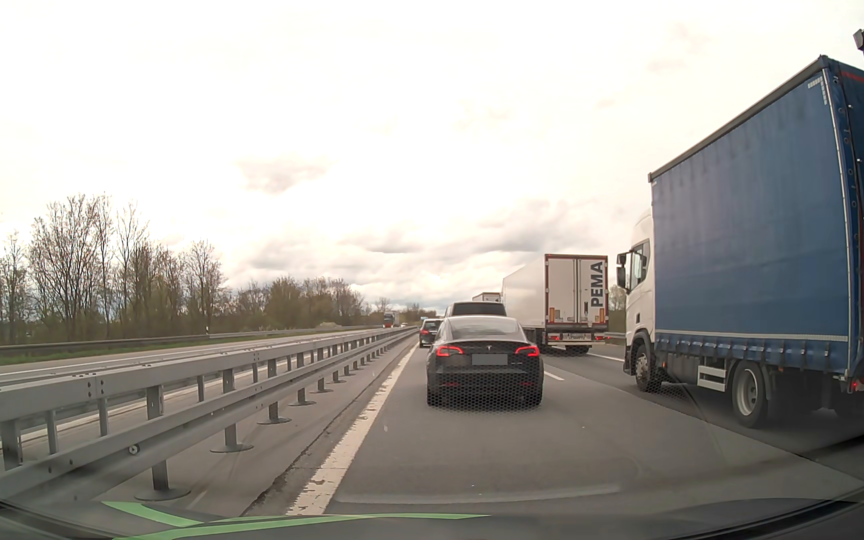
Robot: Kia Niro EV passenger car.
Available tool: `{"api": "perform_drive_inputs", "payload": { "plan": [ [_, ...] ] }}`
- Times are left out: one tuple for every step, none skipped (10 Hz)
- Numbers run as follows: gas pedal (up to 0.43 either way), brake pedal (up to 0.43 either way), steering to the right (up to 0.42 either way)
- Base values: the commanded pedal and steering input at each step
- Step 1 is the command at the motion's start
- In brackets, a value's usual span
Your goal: Follow the waypoints while adhering to traffic rules and regulations
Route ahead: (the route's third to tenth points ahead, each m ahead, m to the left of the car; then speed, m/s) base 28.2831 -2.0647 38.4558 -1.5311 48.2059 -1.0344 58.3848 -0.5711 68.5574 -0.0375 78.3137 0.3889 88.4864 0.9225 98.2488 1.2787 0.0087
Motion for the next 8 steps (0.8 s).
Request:
{"api": "perform_drive_inputs", "payload": {
  "plan": [
    [0.000, 0.250, 0.013],
    [0.000, 0.250, 0.013],
    [0.000, 0.250, 0.013],
    [0.000, 0.250, 0.013],
    [0.000, 0.250, 0.013],
    [0.000, 0.250, 0.013],
    [0.000, 0.250, 0.013],
    [0.000, 0.256, 0.013]
  ]
}}
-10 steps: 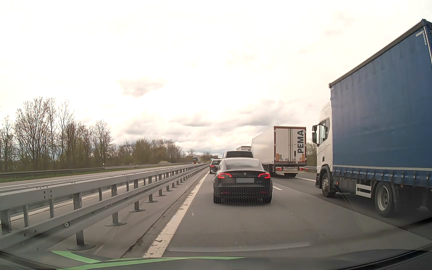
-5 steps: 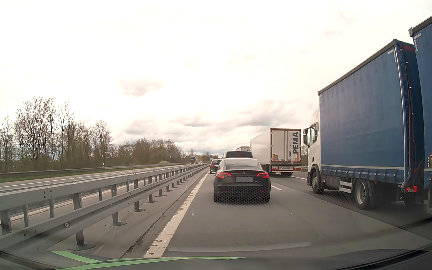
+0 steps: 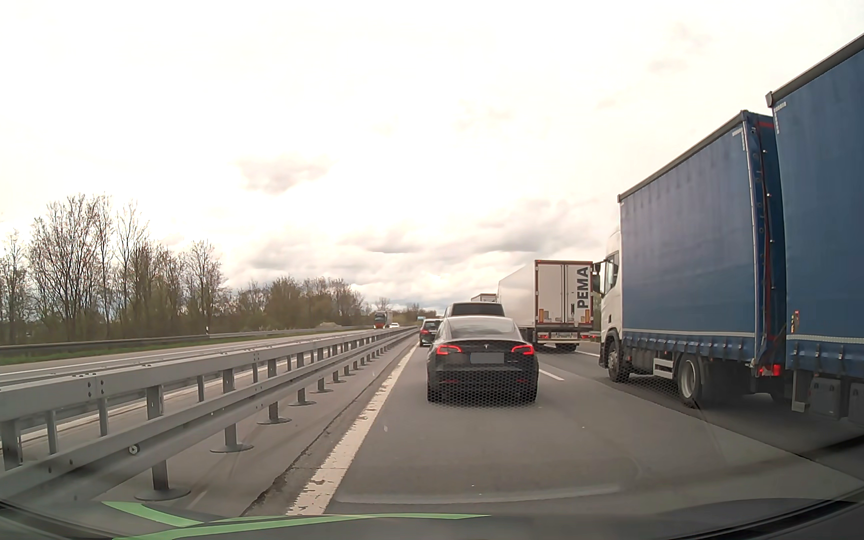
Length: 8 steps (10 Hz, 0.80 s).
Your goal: Follow the waypoints while adhering to traffic rules and regulations
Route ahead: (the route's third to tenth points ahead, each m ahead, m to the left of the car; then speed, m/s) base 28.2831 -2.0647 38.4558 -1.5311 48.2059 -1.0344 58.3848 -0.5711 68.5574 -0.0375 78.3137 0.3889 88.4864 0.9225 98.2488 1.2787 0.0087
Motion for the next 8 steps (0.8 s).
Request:
{"api": "perform_drive_inputs", "payload": {
  "plan": [
    [0.000, 0.250, 0.013],
    [0.000, 0.250, 0.013],
    [0.000, 0.250, 0.013],
    [0.000, 0.250, 0.013],
    [0.000, 0.250, 0.013],
    [0.000, 0.250, 0.013],
    [0.000, 0.250, 0.013],
    [0.000, 0.250, 0.013]
  ]
}}
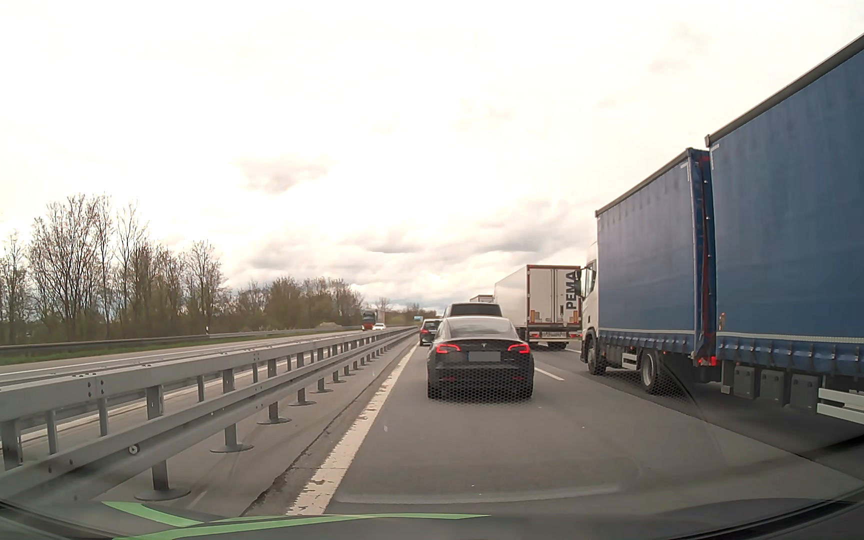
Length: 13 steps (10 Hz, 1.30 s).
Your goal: Follow the waypoints while adhering to traffic rules and regulations
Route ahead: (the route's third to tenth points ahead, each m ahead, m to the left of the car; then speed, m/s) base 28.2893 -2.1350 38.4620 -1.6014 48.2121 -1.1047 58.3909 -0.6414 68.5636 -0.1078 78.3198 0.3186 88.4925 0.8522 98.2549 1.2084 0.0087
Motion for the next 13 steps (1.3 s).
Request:
{"api": "perform_drive_inputs", "payload": {
  "plan": [
    [0.000, 0.250, 0.013],
    [0.000, 0.250, 0.013],
    [0.000, 0.250, 0.013],
    [0.000, 0.250, 0.013],
    [0.000, 0.250, 0.013],
    [0.000, 0.250, 0.013],
    [0.000, 0.250, 0.013],
    [0.000, 0.250, 0.013],
    [0.000, 0.250, 0.013],
    [0.000, 0.250, 0.013],
    [0.000, 0.250, 0.013],
    [0.000, 0.250, 0.013],
    [0.000, 0.250, 0.013]
  ]
}}
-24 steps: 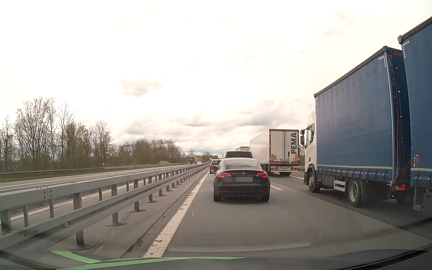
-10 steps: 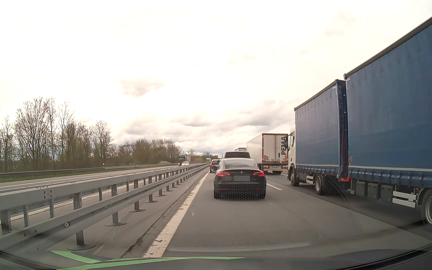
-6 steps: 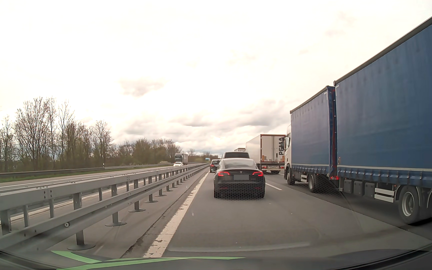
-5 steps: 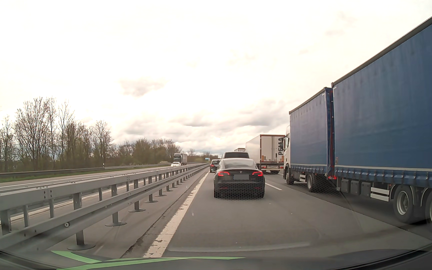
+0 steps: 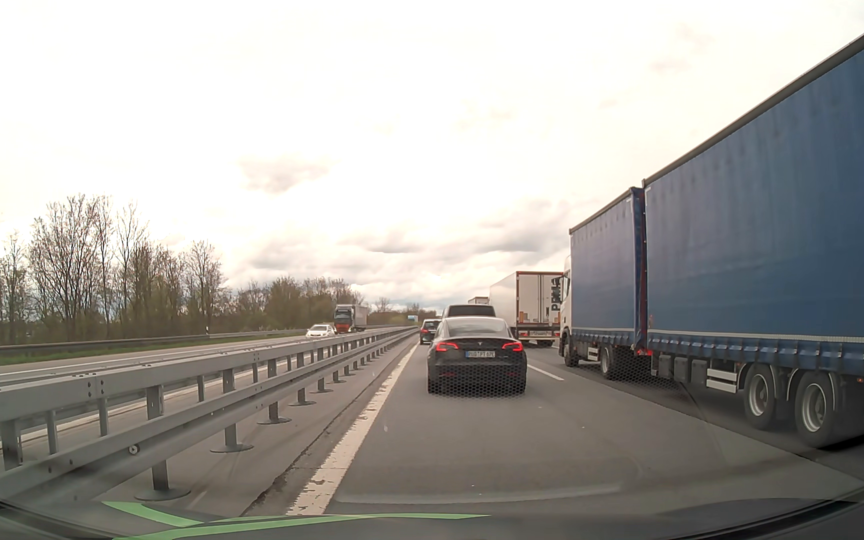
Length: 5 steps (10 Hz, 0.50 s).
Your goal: Follow the waypoints while adhering to traffic rules and regulations
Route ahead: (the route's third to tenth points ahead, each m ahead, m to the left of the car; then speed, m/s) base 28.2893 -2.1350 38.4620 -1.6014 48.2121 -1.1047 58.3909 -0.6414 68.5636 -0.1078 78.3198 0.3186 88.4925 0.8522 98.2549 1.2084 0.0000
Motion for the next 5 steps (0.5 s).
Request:
{"api": "perform_drive_inputs", "payload": {
  "plan": [
    [0.000, 0.250, 0.013],
    [0.000, 0.256, 0.013],
    [0.000, 0.201, 0.013],
    [0.000, 0.073, 0.013],
    [0.000, 0.030, 0.013]
  ]
}}
